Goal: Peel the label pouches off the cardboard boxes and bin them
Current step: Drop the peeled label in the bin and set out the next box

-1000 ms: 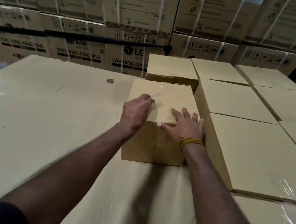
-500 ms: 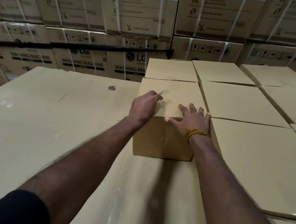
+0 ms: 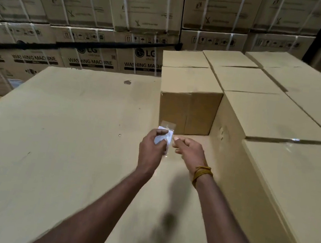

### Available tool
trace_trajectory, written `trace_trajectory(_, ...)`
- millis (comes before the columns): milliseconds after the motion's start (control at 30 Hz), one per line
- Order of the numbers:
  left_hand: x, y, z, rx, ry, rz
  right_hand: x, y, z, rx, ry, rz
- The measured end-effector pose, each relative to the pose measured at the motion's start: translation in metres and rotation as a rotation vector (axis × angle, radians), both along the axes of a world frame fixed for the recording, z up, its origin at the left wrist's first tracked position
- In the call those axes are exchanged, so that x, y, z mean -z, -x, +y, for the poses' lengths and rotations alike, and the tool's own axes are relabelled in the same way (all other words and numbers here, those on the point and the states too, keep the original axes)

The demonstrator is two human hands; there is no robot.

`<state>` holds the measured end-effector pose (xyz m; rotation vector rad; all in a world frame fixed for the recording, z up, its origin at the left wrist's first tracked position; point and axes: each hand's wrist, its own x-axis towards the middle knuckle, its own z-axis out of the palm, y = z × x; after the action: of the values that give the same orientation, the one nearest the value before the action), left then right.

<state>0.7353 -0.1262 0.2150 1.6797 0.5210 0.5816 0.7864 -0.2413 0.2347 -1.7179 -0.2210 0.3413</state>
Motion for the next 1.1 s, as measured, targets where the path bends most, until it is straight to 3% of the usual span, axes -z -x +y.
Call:
trace_trajectory(200,0.073,0.142,-0.063,0.110,0.257,0.085,0.080,0.148,-0.058,0.069,0.008,0.195)
trace_trajectory(300,0.103,0.194,-0.097,0.186,0.288,0.155,0.112,0.208,-0.090,0.253,-0.029,0.385)
trace_trajectory(400,0.122,0.232,-0.127,0.302,0.267,0.241,0.127,0.253,-0.123,0.372,-0.026,0.444)
trace_trajectory(500,0.135,0.254,-0.155,0.382,0.199,0.331,0.136,0.282,-0.155,0.429,0.022,0.375)
trace_trajectory(700,0.142,0.268,-0.225,0.527,0.181,0.457,0.157,0.317,-0.222,0.497,0.307,0.130)
trace_trajectory(900,0.152,0.267,-0.314,0.678,0.342,0.545,0.180,0.335,-0.301,0.553,0.582,-0.157)
trace_trajectory(1100,0.177,0.257,-0.426,0.665,0.702,0.785,0.241,0.342,-0.410,0.639,0.648,-0.147)
